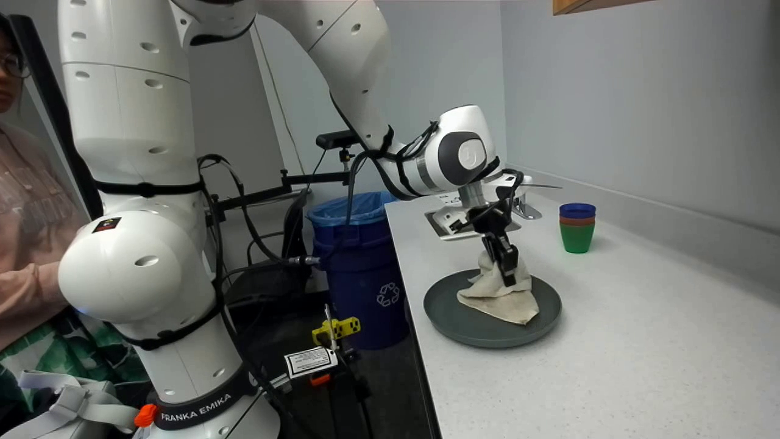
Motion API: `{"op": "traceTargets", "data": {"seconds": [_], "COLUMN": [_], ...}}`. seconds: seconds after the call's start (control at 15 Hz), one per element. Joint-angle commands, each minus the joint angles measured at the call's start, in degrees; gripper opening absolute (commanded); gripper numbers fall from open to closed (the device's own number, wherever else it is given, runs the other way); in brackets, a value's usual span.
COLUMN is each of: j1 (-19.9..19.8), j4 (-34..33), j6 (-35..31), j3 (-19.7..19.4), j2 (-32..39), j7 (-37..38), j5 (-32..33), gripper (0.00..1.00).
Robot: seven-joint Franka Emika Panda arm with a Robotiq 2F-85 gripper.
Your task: Pick up the towel and wipe the grey plate
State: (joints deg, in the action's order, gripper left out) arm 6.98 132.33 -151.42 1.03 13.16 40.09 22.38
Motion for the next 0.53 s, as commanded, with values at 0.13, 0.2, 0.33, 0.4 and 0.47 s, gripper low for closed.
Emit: {"op": "traceTargets", "data": {"seconds": [0.13,0.2,0.33,0.4,0.47], "j1": [0.7,1.1,1.1,1.1,1.1], "j4": [1.0,0.9,0.6,0.5,0.4], "j6": [7.4,9.2,12.3,13.4,14.0], "j3": [-1.0,-2.1,-3.3,-3.8,-4.5], "j2": [-2.3,-2.6,-3.1,-3.3,-3.4], "j7": [-6.3,-4.9,-3.2,-2.4,-0.8], "j5": [-6.2,-3.8,-0.3,1.4,4.0], "gripper": [0.02,0.02,0.02,0.02,0.02]}}
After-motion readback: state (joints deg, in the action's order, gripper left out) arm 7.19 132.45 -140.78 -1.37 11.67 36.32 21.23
